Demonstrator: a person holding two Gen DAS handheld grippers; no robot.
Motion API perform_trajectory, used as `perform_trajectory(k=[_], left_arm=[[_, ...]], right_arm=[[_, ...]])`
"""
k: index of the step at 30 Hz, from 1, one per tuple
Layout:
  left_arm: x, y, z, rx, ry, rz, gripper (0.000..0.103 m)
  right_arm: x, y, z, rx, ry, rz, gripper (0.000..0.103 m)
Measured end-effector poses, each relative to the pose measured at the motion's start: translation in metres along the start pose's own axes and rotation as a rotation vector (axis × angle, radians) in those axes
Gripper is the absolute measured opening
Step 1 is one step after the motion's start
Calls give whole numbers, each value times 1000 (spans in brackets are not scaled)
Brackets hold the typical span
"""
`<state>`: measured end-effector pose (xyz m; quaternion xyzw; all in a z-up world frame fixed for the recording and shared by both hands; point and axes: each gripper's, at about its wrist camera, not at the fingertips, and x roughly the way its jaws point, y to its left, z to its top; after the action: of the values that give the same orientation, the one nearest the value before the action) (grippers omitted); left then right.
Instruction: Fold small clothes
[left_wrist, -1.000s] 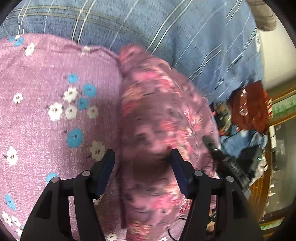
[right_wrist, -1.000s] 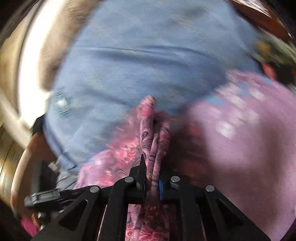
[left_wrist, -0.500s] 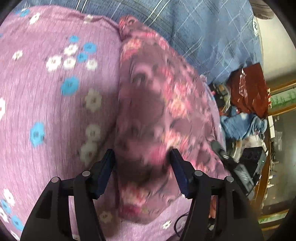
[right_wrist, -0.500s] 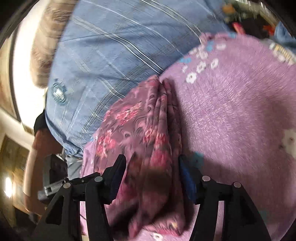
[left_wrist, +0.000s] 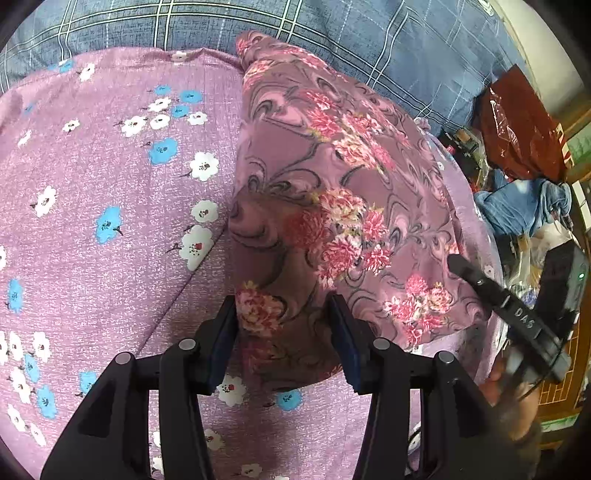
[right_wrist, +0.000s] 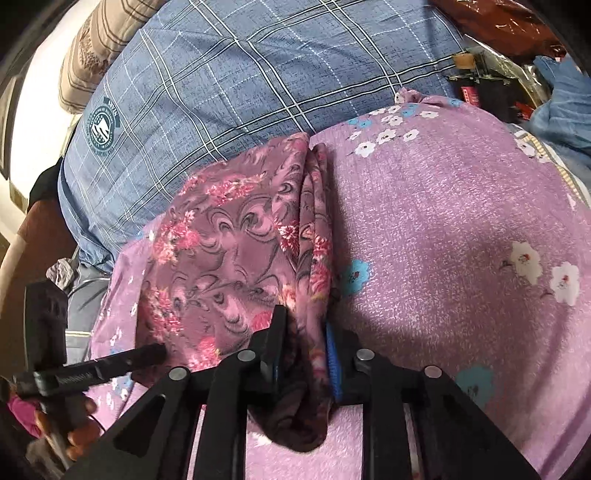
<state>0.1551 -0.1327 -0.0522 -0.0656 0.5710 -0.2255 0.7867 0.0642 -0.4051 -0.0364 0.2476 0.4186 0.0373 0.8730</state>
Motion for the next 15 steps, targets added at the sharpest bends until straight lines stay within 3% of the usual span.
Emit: perform_trajectory(k=[4, 9, 15], left_arm=[[-1, 1, 0, 1, -7, -5, 48], [0, 0, 6, 11, -26, 16, 48], [-13, 8, 25, 31, -81, 34, 49]], right_arm=[[-13, 6, 8, -35, -5, -40, 23], [-20, 5, 35, 0, -49, -39, 38], [0, -2, 78, 66, -51, -16, 47]])
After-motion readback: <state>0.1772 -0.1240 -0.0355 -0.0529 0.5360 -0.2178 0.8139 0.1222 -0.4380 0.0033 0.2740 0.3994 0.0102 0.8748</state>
